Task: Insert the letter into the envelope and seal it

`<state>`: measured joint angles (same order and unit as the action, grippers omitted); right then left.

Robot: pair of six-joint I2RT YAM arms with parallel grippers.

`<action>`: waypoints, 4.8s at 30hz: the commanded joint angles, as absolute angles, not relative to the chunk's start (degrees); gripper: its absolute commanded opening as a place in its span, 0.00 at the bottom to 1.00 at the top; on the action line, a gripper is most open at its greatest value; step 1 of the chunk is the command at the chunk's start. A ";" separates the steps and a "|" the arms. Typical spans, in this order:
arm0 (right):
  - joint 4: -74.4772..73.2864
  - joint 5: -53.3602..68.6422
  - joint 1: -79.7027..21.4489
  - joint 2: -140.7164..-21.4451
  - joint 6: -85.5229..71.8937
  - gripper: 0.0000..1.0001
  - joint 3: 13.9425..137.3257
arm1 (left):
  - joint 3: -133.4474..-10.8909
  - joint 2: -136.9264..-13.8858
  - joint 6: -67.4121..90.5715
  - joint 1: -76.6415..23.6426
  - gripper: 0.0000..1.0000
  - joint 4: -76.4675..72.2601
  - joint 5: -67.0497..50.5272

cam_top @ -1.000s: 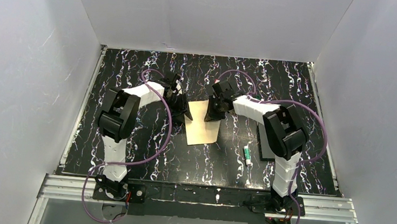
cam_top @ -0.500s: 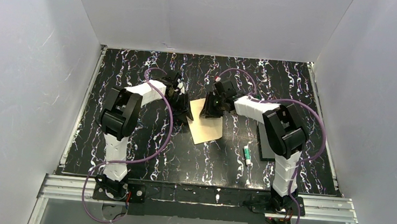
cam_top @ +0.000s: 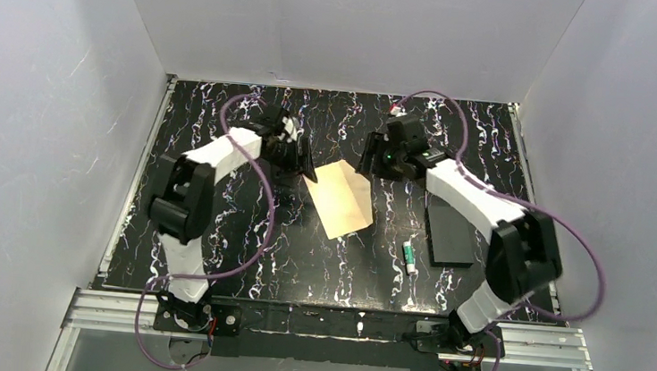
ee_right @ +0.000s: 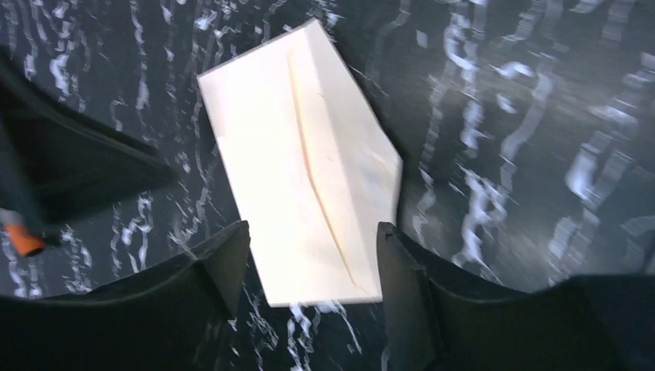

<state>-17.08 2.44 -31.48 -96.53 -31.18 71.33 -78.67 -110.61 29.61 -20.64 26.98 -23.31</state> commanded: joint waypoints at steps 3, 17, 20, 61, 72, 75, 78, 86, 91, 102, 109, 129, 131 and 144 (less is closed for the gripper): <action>-44.32 -13.97 -31.38 -84.14 -29.51 0.79 62.33 | -73.75 -88.35 21.71 -18.10 0.91 29.26 -11.77; -44.27 -9.31 -31.46 -78.23 -34.66 0.66 44.06 | -68.76 -76.43 24.34 -2.35 0.98 33.58 -18.77; -41.82 -7.04 -31.40 -78.91 -34.54 0.59 43.39 | -68.13 -75.48 23.82 -2.20 0.98 32.05 -20.09; -21.51 25.44 -44.25 -86.13 -10.48 0.12 66.84 | -63.07 -89.79 50.29 -24.26 0.68 19.78 -50.82; -23.38 25.19 -44.36 -88.69 -8.75 0.11 70.68 | -64.80 -92.45 50.35 -24.27 0.27 19.95 -53.28; -26.05 25.35 -44.38 -91.59 -8.46 0.12 74.33 | -65.15 -92.01 52.10 -24.27 0.16 19.04 -57.84; -25.43 25.91 -44.38 -92.56 -9.00 0.13 76.14 | -68.95 -91.40 47.19 -24.26 0.00 25.35 -57.10; -9.77 19.40 -40.78 -82.84 -22.62 0.73 67.87 | -73.05 -89.40 51.16 -18.12 0.00 21.20 -55.36; 15.65 22.08 -36.40 -77.00 -52.92 0.87 58.46 | -71.68 -85.75 64.26 -14.54 0.00 0.64 -53.75; 37.47 15.74 -36.74 -79.65 -76.58 0.80 57.80 | -76.22 -84.42 73.38 -14.50 0.00 -4.17 -49.10; 44.06 16.06 -36.57 -81.29 -82.44 0.51 55.85 | -75.39 -83.39 75.75 -14.49 0.00 -5.01 -49.09; 47.84 14.99 -34.99 -81.84 -85.84 0.52 54.00 | -72.84 -82.40 79.41 -14.48 0.00 -7.64 -50.45; 46.99 14.71 -34.90 -81.83 -85.87 0.51 54.06 | -72.88 -82.32 79.51 -14.48 0.00 -7.81 -50.41; 42.03 13.85 -34.37 -82.16 -84.08 0.55 56.26 | -71.92 -81.64 79.20 -14.41 0.00 -8.00 -50.22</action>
